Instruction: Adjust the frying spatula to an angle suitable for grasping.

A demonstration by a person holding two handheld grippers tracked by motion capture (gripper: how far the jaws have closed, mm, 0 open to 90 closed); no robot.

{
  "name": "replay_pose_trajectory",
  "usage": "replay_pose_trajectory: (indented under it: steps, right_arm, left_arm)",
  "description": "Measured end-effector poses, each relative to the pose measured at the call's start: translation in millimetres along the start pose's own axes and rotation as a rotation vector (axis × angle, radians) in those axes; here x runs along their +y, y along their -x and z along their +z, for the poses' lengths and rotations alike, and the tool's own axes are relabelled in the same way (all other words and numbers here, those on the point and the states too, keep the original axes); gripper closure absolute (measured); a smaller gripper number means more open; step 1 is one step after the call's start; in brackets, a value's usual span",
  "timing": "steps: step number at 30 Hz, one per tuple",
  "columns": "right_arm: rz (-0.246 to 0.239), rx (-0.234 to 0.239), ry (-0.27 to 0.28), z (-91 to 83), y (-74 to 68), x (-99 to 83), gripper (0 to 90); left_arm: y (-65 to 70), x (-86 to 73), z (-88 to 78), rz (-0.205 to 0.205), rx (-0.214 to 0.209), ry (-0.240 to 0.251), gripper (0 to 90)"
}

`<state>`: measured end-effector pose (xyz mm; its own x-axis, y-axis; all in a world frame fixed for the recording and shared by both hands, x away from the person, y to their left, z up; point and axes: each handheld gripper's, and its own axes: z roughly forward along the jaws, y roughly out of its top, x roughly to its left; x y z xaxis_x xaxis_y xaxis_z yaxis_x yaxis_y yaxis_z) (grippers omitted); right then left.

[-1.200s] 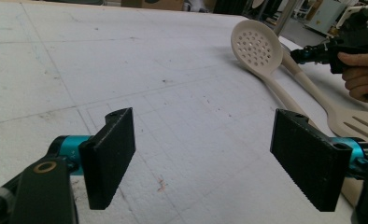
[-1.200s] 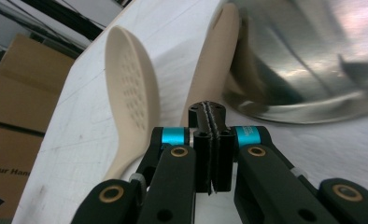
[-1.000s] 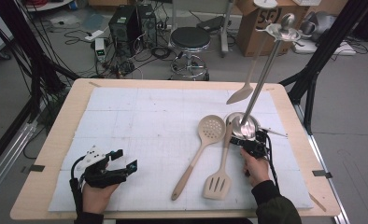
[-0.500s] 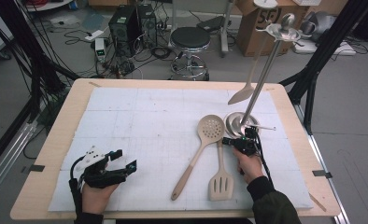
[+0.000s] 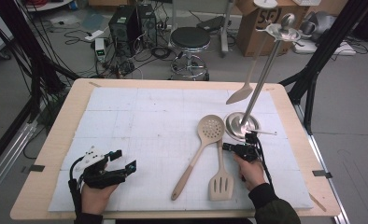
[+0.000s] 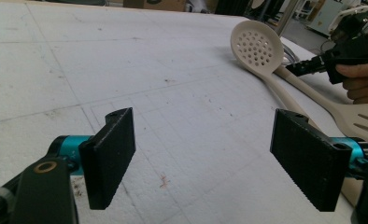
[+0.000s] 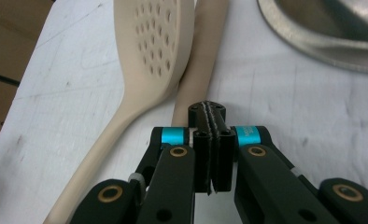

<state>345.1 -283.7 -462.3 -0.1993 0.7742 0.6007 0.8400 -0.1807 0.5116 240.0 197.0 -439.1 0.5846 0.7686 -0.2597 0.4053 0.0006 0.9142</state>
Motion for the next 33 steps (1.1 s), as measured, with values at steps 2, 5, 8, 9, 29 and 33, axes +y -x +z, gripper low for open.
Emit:
replay_pose_trajectory:
  steps: [2, 5, 8, 9, 29, 33]
  right_arm:
    - [-0.002, -0.004, -0.001, -2.6, -2.3, -4.1, 88.4]
    - [-0.003, -0.003, -0.002, -7.3, -5.3, -6.4, 87.2]
    - [0.024, 0.012, 0.01, -12.8, -7.6, -6.4, 81.8]
    - [0.029, 0.017, 0.011, -13.6, -7.8, -6.6, 78.8]
    - [0.021, 0.017, -0.032, -13.0, -19.3, -12.8, 66.6]
    - [0.01, 0.012, -0.036, -13.6, -20.7, -13.9, 66.3]
  left_arm:
    - [0.4, 0.1, -0.1, 0.0, -0.002, 0.001, 22.8]
    - [0.1, 0.0, -0.1, -0.002, -0.001, 0.002, 22.8]
    - [-0.2, 0.1, -0.4, -0.002, 0.0, 0.005, 22.8]
    - [-0.2, 0.0, -0.3, -0.004, 0.0, 0.005, 22.8]
    - [0.0, 0.0, -0.1, -0.005, -0.003, 0.005, 22.8]
    - [0.3, 0.1, -0.6, -0.004, 0.0, 0.007, 22.7]
